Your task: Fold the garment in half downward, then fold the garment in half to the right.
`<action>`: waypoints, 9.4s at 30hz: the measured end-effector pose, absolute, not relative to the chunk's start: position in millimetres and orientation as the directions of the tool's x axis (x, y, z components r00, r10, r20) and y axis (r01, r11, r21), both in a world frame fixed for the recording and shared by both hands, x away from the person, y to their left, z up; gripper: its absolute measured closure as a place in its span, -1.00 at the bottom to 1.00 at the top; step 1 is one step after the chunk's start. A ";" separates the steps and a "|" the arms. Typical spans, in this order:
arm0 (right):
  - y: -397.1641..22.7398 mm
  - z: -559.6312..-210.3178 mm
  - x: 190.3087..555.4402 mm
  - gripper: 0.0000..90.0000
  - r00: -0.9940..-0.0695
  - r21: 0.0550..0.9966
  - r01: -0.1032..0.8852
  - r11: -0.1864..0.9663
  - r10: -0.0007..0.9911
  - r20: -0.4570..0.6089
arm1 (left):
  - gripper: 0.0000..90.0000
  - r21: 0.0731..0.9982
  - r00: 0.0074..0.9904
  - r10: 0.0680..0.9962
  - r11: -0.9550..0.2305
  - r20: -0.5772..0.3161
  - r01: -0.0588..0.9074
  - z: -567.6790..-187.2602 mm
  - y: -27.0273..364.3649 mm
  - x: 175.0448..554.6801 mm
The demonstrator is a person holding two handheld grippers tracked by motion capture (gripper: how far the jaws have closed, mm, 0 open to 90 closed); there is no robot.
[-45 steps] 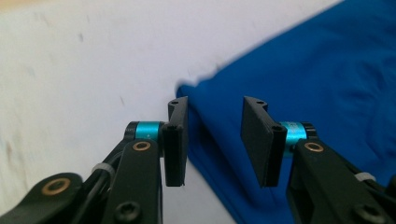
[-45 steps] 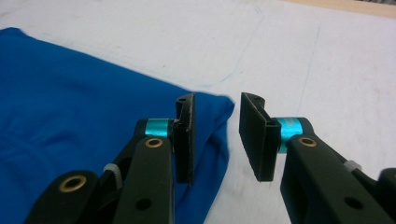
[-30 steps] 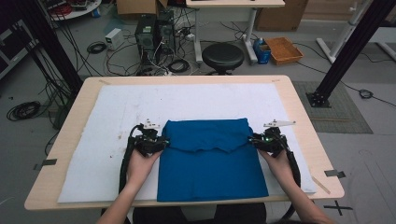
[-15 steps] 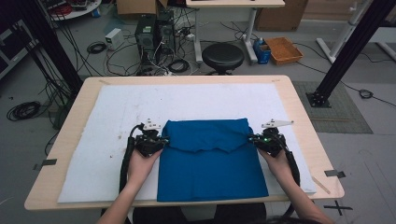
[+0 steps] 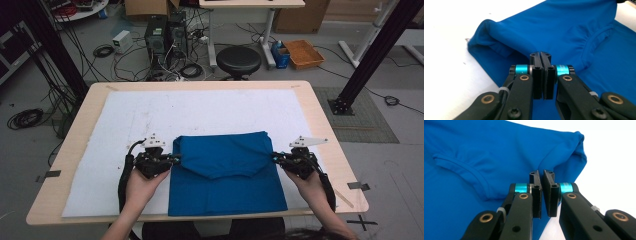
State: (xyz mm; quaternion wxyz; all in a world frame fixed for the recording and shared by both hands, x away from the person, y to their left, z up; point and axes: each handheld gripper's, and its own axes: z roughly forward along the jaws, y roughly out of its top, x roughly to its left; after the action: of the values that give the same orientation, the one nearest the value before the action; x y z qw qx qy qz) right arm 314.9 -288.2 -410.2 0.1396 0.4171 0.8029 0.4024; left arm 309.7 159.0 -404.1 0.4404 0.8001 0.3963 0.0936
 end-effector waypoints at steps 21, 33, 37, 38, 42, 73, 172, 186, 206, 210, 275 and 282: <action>-293.5 -400.3 241.2 0.91 -0.672 0.768 0.513 0.384 0.736 0.081 | 0.97 0.779 0.724 0.649 -0.321 -0.234 0.539 -396.7 165.0 242.7; -290.0 -404.0 223.1 0.91 -0.705 0.762 0.467 0.449 0.709 0.014 | 0.96 0.761 0.739 0.634 -0.357 -0.228 0.541 -404.3 164.2 228.6; -291.0 -407.6 220.7 0.91 -0.706 0.756 0.466 0.460 0.708 0.005 | 0.96 0.756 0.742 0.635 -0.374 -0.214 0.537 -406.9 163.0 227.3; -291.3 -408.7 220.6 0.91 -0.707 0.752 0.471 0.462 0.707 0.008 | 0.96 0.751 0.743 0.636 -0.382 -0.209 0.539 -407.5 163.0 227.4; -291.6 -412.9 219.8 0.89 -0.712 0.740 0.468 0.484 0.702 -0.008 | 0.90 0.735 0.741 0.645 -0.409 -0.185 0.540 -410.9 162.0 227.9; -288.2 -425.9 379.6 0.24 -0.481 0.738 0.627 0.248 0.869 0.116 | 0.31 0.744 0.506 0.849 -0.236 -0.156 0.626 -433.1 170.0 362.2; -326.1 -403.4 380.2 -0.01 -0.492 0.851 0.477 0.220 0.869 0.051 | -0.11 0.877 0.563 0.827 -0.261 -0.012 0.403 -405.9 182.0 348.7; -325.0 -403.3 381.0 -0.01 -0.496 0.857 0.467 0.218 0.867 0.050 | -0.11 0.871 0.560 0.826 -0.229 -0.062 0.434 -396.6 184.6 331.1; -318.9 -402.2 378.1 -0.02 -0.516 0.861 0.446 0.245 0.857 0.023 | -0.01 0.764 0.444 0.838 -0.050 -0.318 0.643 -441.5 177.1 241.8; -318.1 -402.3 378.0 -0.02 -0.517 0.861 0.444 0.247 0.856 0.021 | 0.00 0.744 0.408 0.855 -0.039 -0.321 0.667 -446.6 170.3 243.4; -229.6 -385.5 392.1 0.07 -0.680 0.870 0.390 0.300 0.731 0.052 | 0.88 0.762 0.376 0.905 -0.099 -0.198 0.640 -448.7 134.1 245.7; -177.2 -381.2 406.5 0.09 -0.733 0.851 0.393 0.347 0.677 0.062 | 0.88 0.764 0.381 0.902 -0.096 -0.204 0.638 -448.3 134.5 246.1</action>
State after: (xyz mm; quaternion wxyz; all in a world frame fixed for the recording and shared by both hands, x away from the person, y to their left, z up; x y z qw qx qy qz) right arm 406.5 -177.2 -381.2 0.1528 0.3317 0.8065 0.4650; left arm 246.1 134.5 -448.3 0.4099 0.7227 0.5328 0.1610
